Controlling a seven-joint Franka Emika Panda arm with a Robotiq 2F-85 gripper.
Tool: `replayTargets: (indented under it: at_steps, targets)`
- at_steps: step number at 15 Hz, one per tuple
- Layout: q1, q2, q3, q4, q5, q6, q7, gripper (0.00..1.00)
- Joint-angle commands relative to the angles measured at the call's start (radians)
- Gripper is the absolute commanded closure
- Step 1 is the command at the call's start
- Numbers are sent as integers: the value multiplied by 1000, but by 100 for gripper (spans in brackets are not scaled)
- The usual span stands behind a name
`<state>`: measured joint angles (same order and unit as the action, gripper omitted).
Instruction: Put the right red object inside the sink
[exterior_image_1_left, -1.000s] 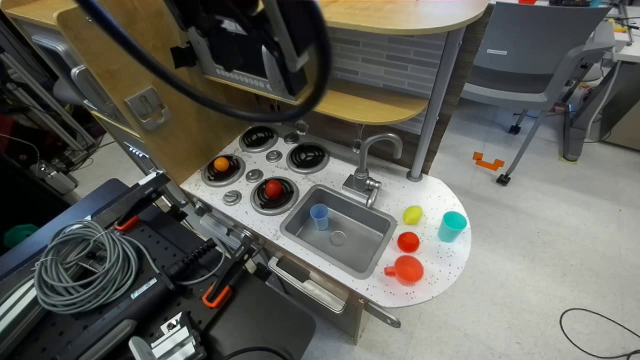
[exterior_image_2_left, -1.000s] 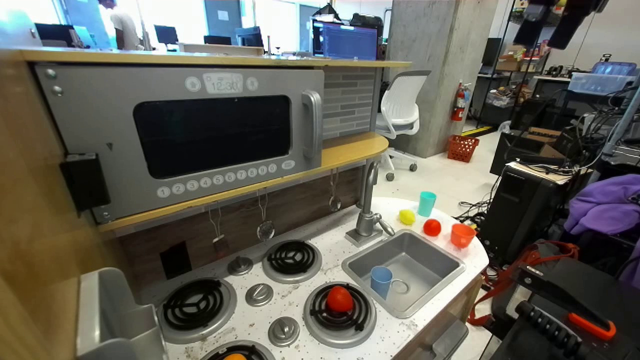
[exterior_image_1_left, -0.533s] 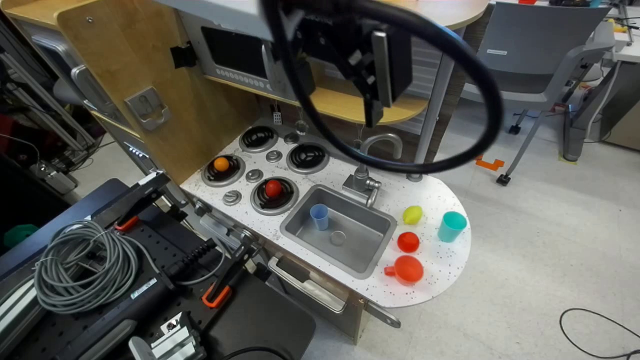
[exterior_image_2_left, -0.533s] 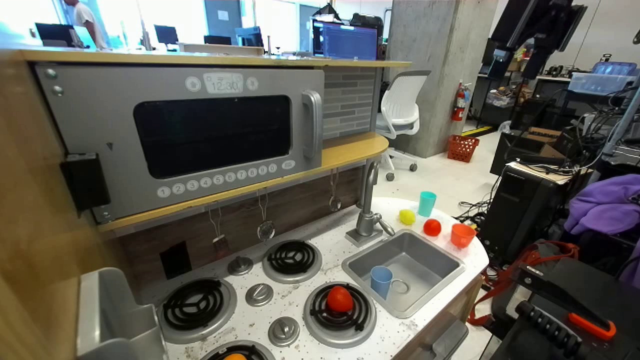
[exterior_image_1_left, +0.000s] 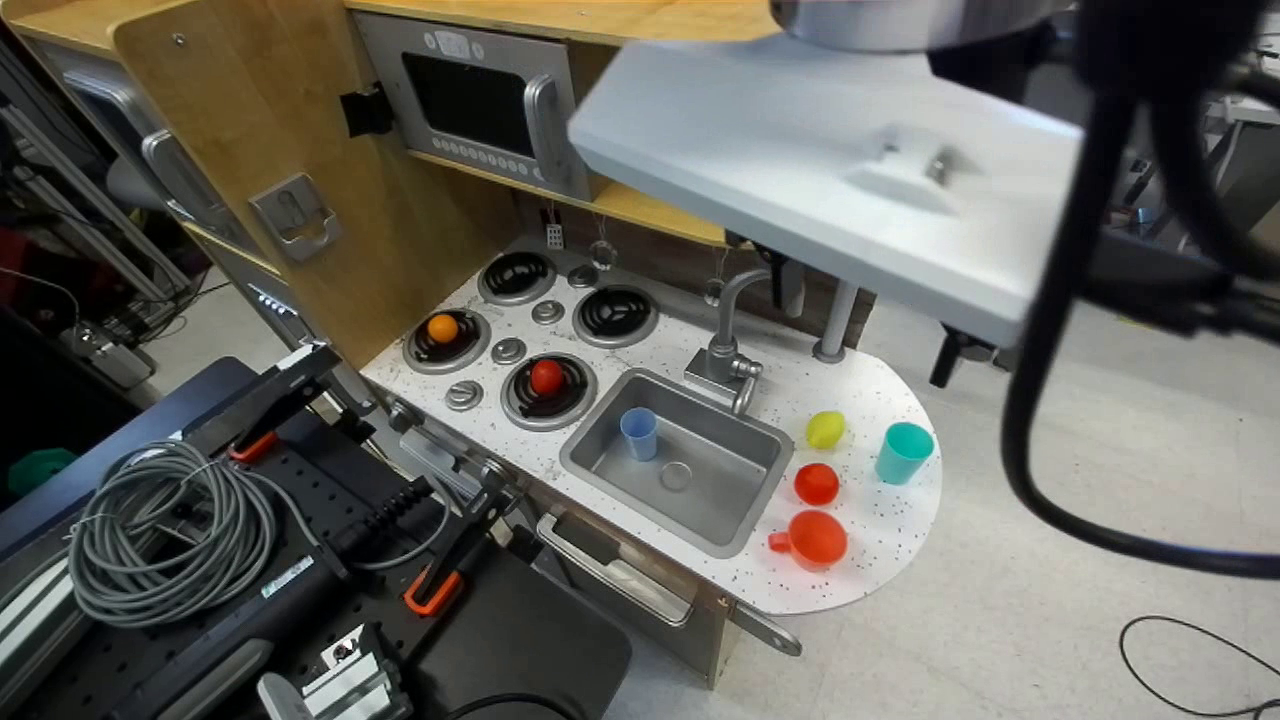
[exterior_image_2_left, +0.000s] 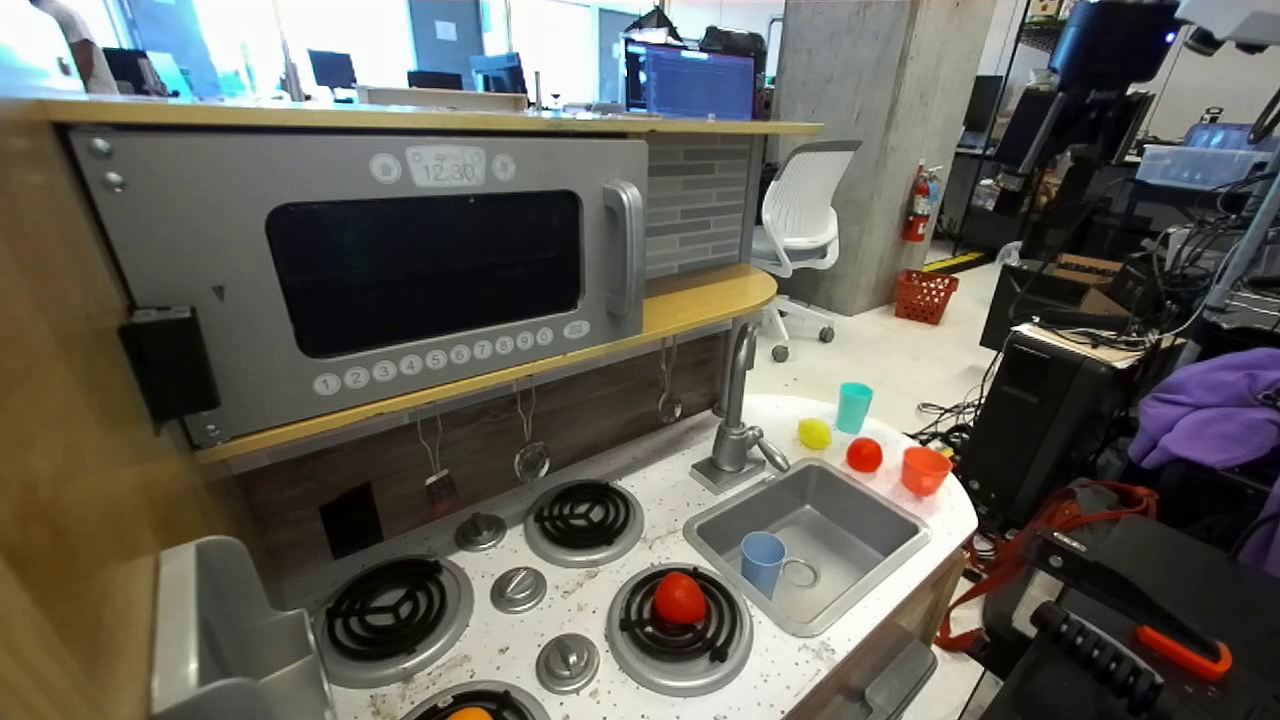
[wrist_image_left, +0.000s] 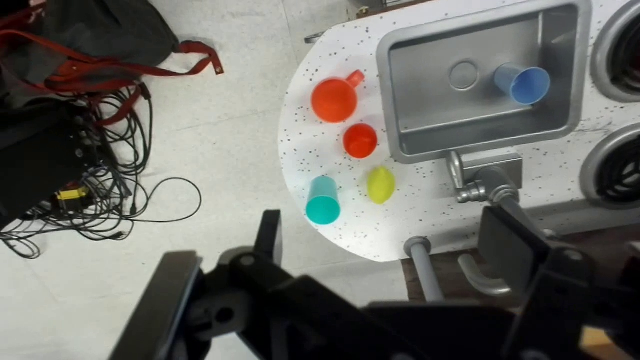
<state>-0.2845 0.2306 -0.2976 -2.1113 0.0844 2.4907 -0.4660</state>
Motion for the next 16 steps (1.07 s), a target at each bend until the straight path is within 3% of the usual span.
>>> replayTargets:
  at_steps: [1,5,16]
  targets:
    - [-59,146,28,137,-13,24,10,0]
    - [-68,276,45,244,-39,1,90,0]
    - [-4,507,75,402,-164,12,280,0]
